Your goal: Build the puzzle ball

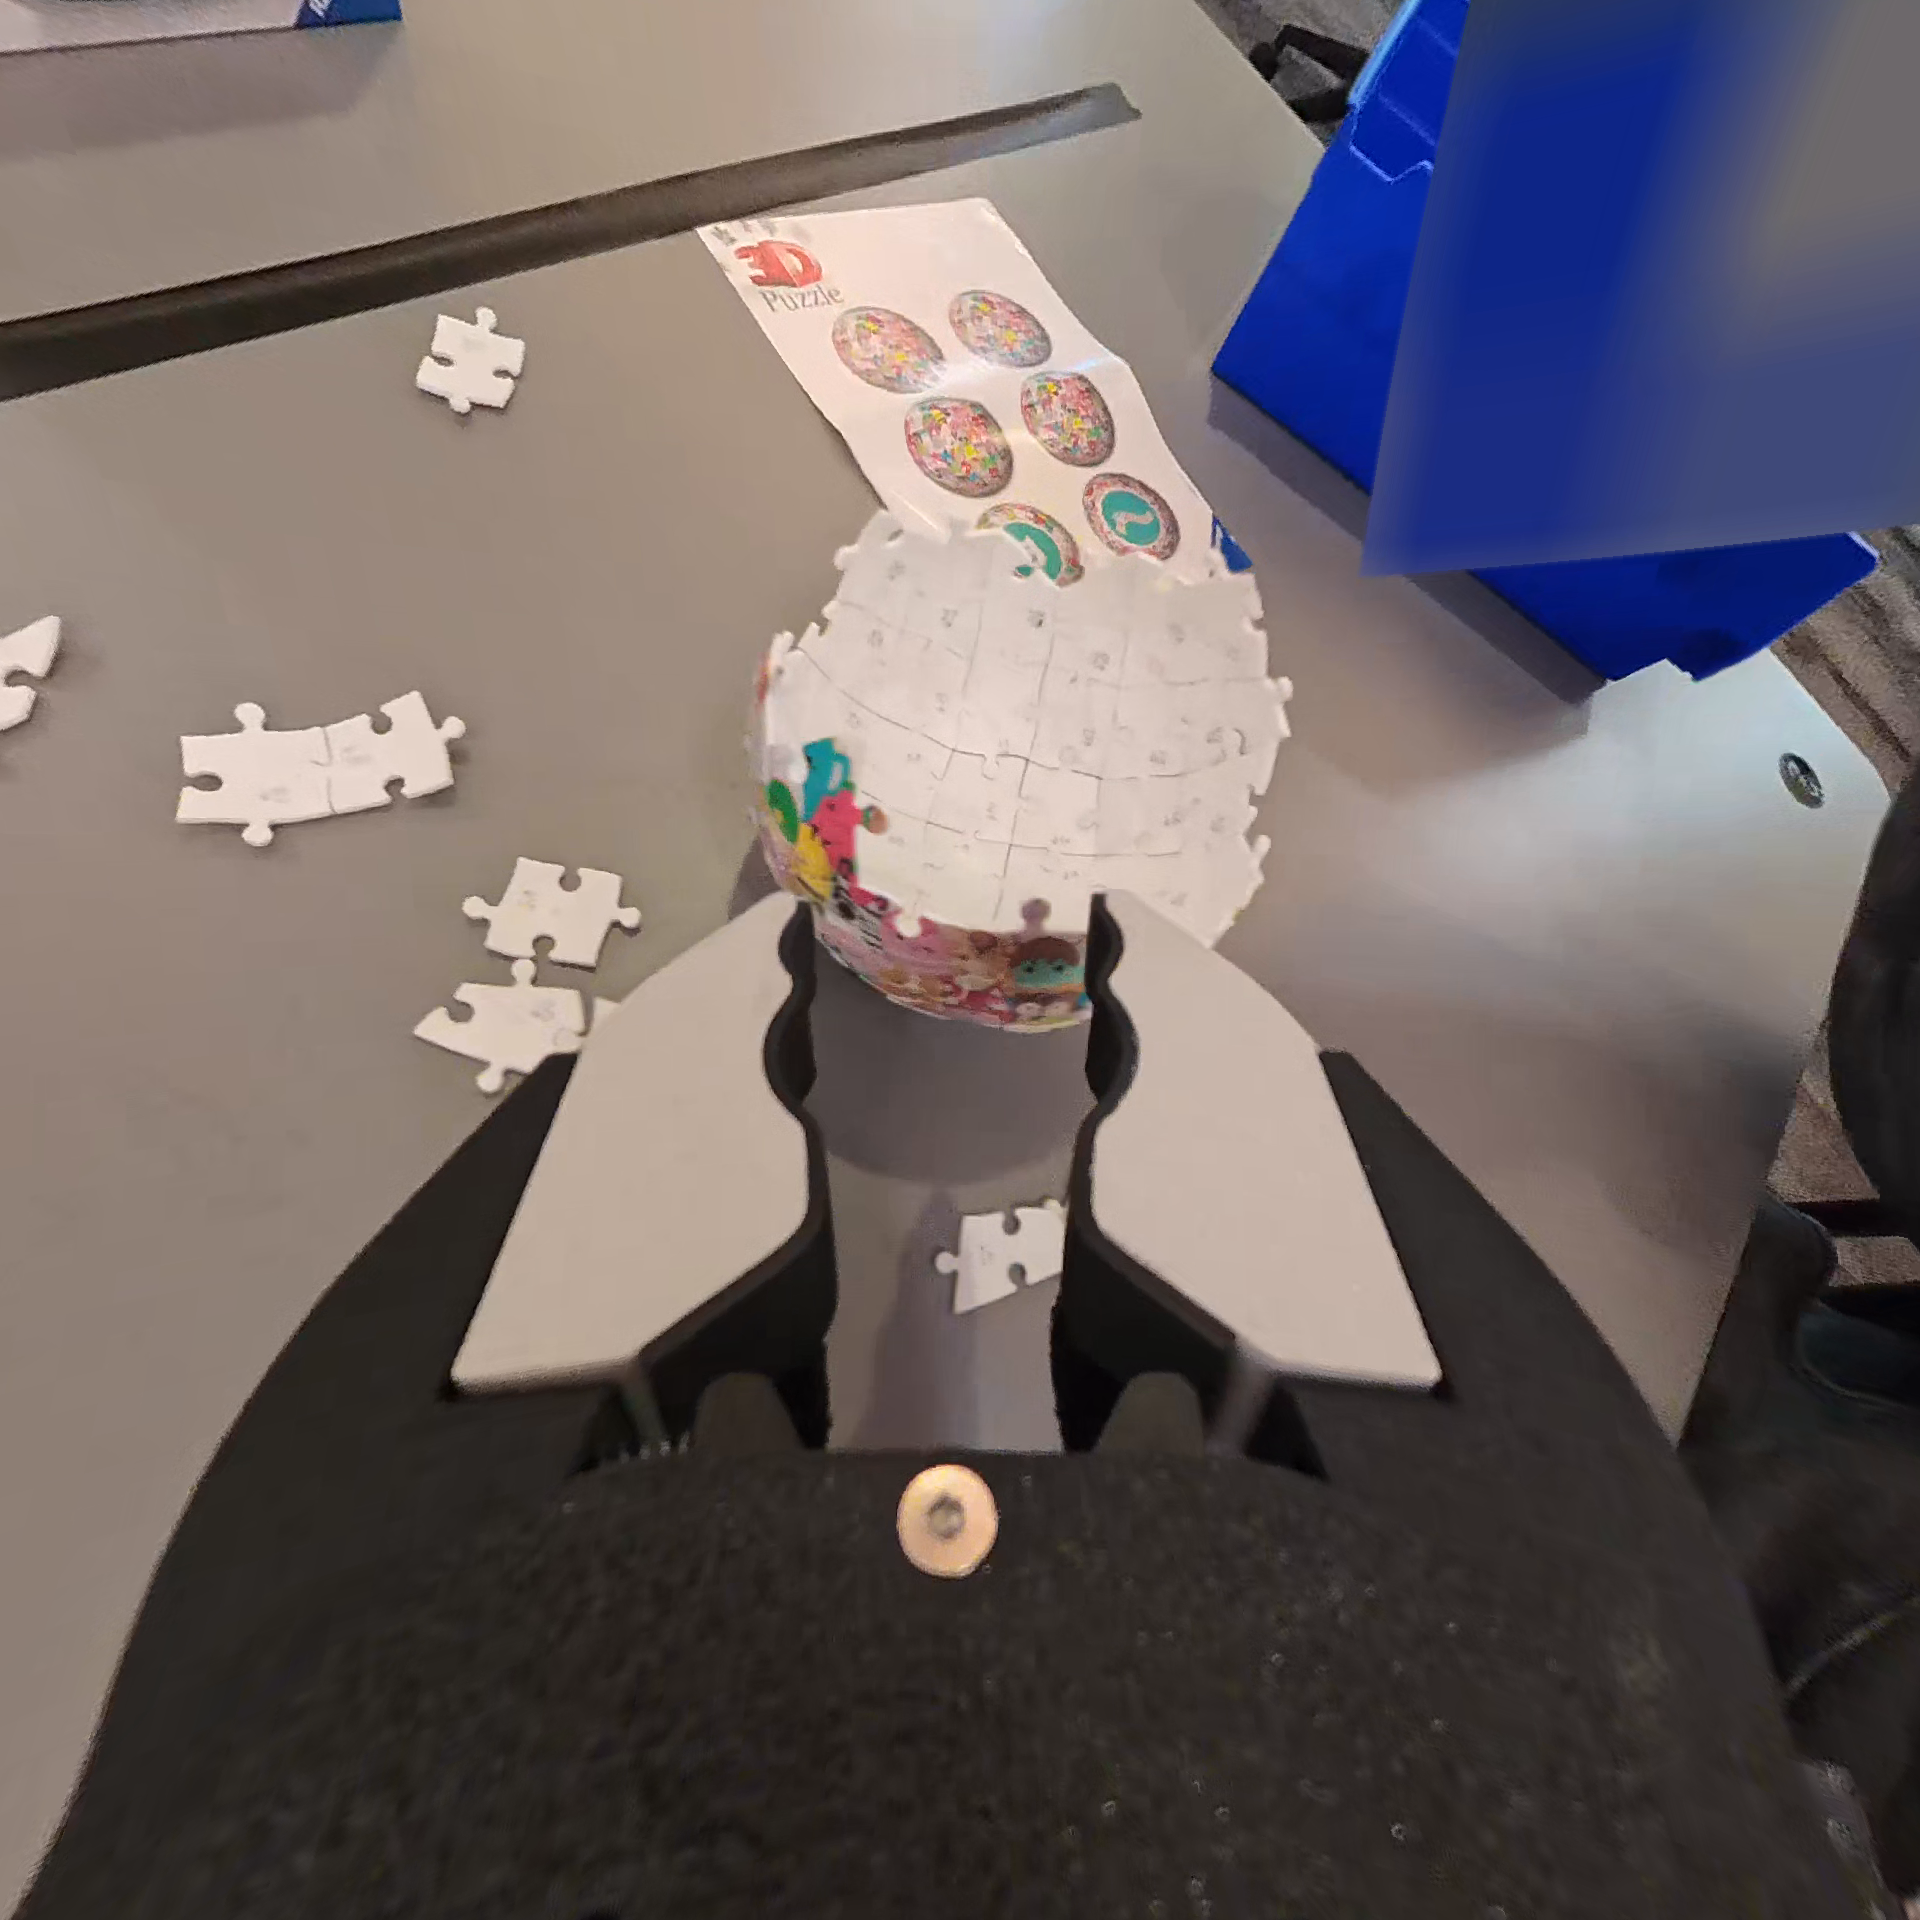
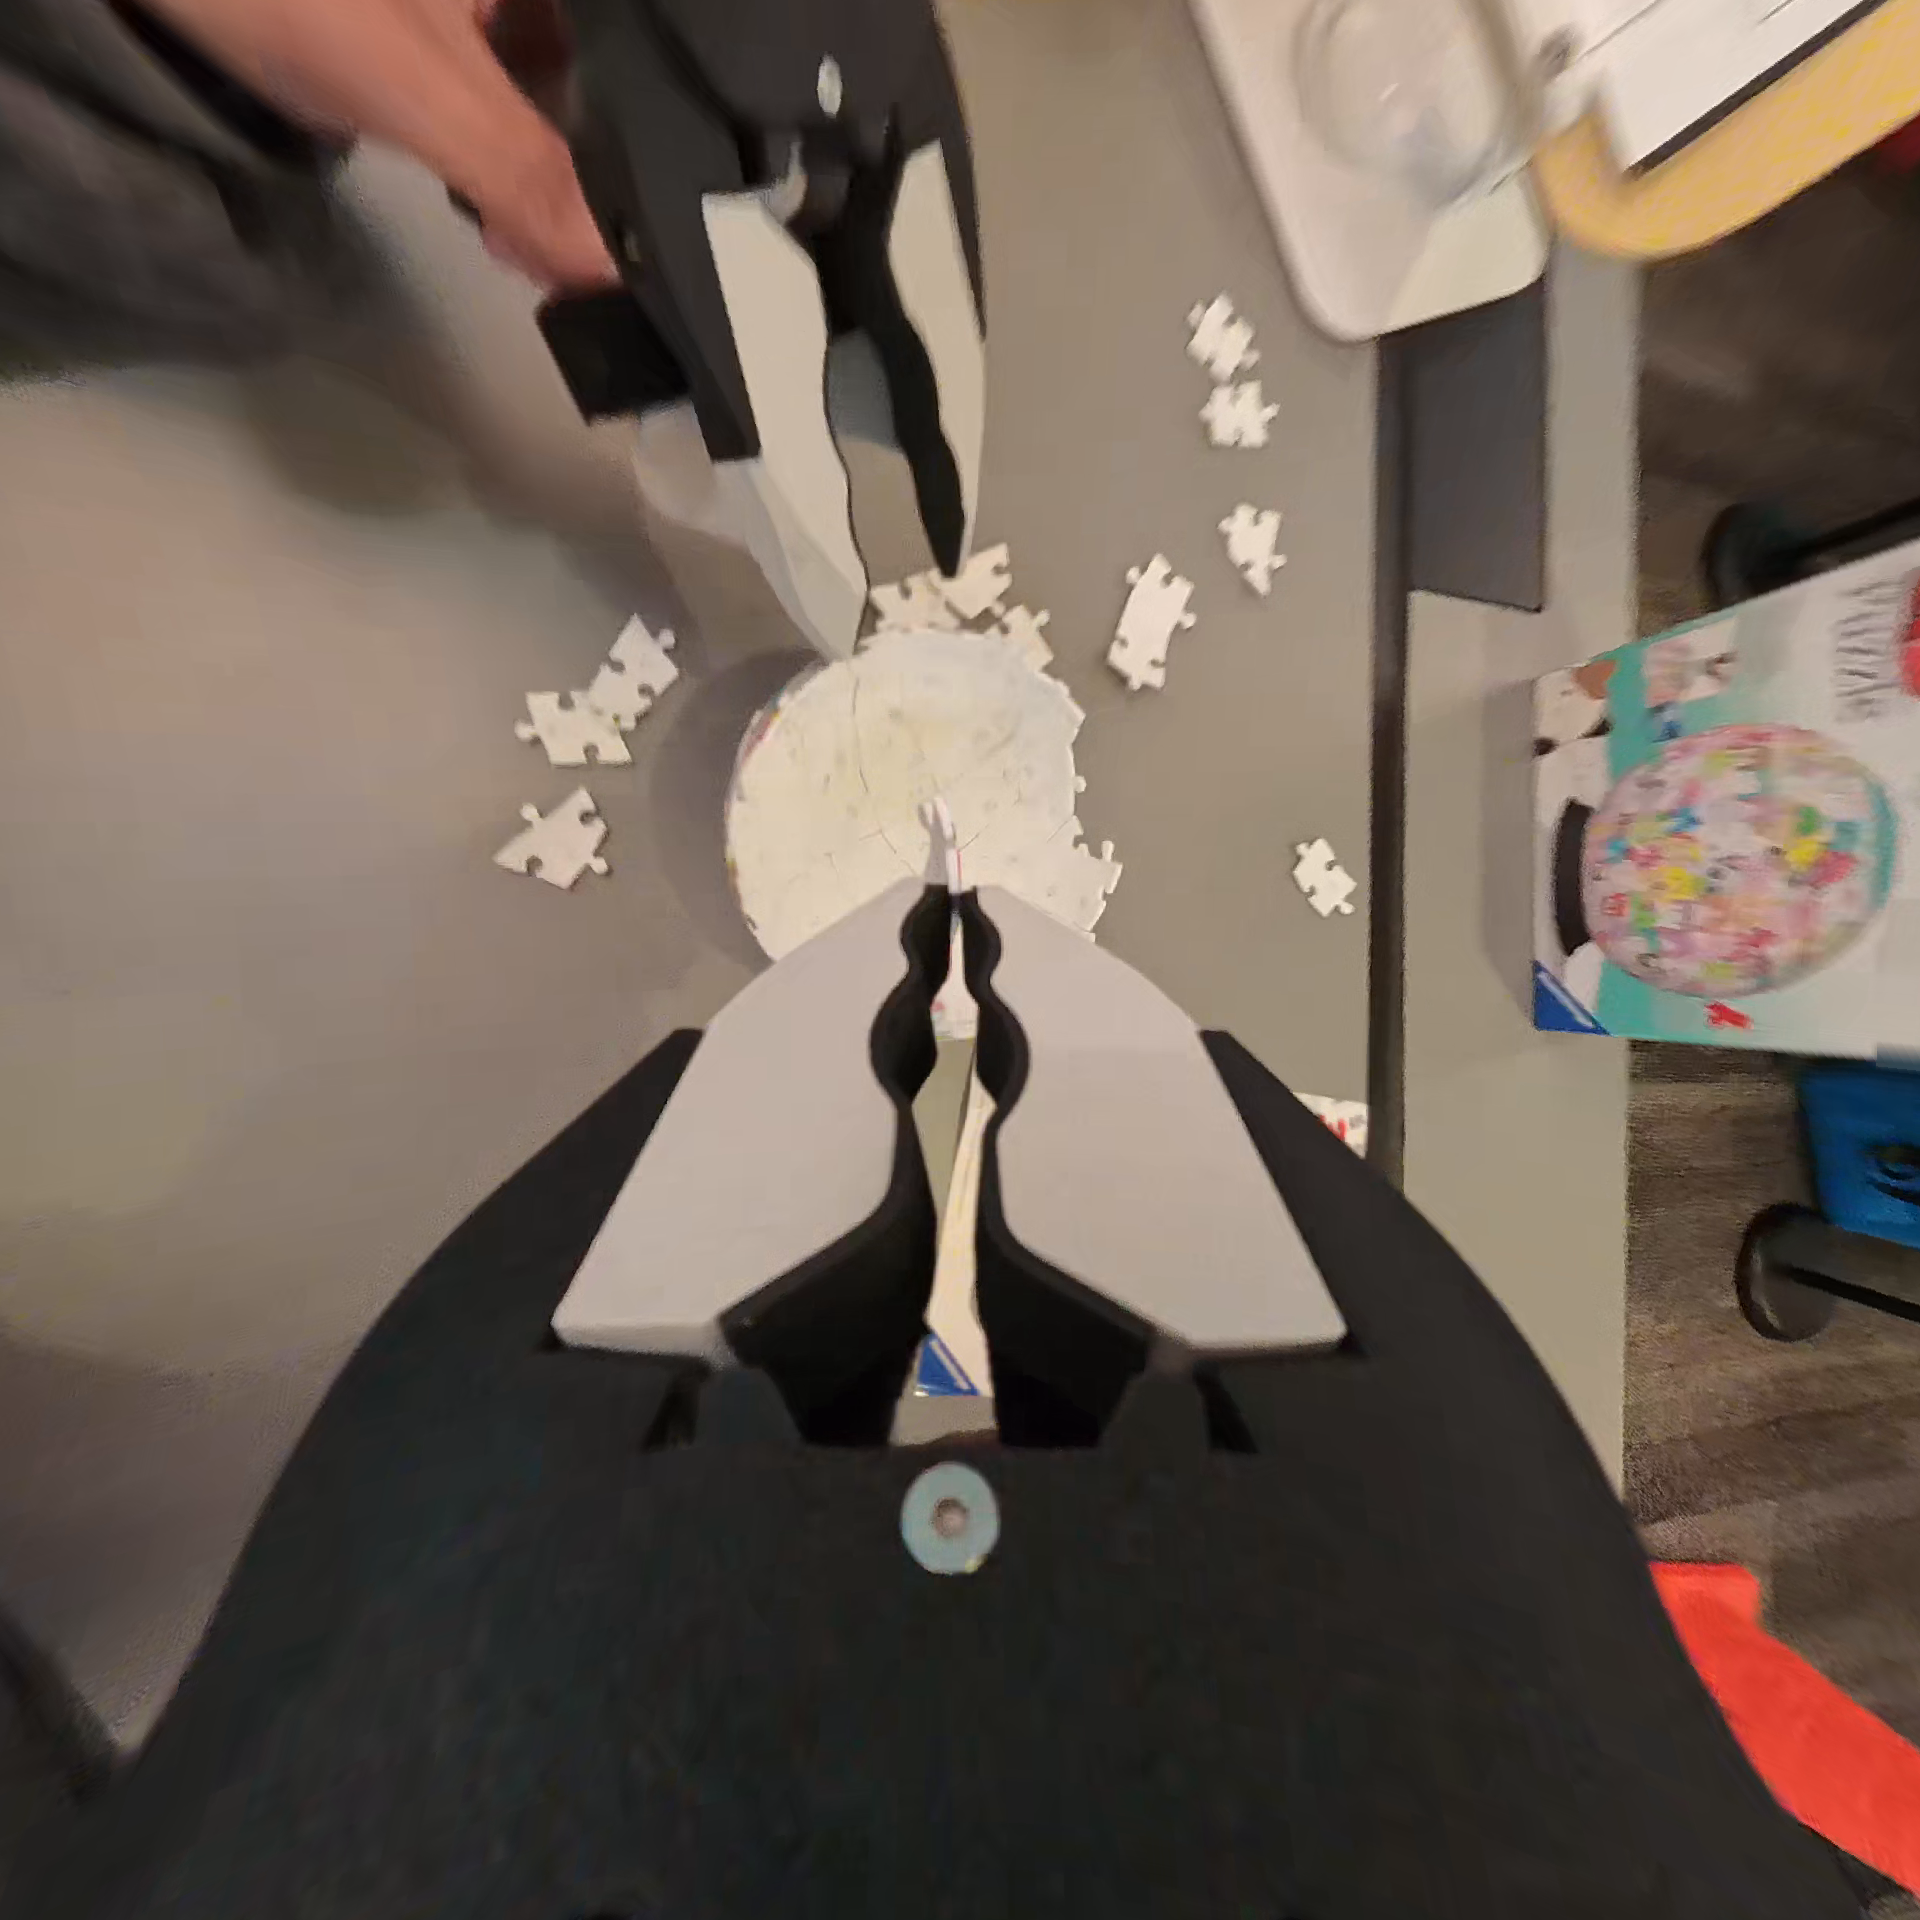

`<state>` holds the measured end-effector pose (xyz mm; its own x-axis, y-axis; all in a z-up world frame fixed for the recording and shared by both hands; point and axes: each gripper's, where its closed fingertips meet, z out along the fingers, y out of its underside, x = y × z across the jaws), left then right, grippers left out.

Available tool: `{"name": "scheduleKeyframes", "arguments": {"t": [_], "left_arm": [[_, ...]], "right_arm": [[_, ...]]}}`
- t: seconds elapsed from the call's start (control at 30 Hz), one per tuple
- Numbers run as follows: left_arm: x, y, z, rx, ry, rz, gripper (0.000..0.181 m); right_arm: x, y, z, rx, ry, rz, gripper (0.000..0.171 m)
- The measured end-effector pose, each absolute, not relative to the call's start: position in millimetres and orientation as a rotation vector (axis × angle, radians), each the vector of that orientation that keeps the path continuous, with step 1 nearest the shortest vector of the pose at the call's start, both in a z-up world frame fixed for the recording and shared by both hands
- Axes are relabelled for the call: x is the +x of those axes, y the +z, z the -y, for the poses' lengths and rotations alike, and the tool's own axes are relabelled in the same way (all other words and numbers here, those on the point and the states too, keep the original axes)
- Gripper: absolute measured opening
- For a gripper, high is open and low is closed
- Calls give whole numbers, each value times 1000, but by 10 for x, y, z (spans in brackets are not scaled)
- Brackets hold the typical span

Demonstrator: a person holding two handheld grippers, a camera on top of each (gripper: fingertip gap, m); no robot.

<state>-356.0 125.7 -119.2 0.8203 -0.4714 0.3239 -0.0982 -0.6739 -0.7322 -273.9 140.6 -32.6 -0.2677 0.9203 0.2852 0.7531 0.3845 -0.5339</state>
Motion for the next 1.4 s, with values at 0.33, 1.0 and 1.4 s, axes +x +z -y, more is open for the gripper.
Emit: {"name": "scheduleKeyframes", "arguments": {"t": [0.33,1.0,1.4], "left_arm": [[-3605,-1169,-1542,-2232,-638,-710,44],[-3489,-1382,-1991,-2129,-1062,-866,43],[-3516,-1166,-2068,-2006,-1291,-810,42]], "right_arm": [[-3219,-901,-1793,-1512,389,2402,2],[-3235,-1287,-2048,-1516,378,2465,2],[-3270,-1133,-2092,-1299,720,2134,2]]}}
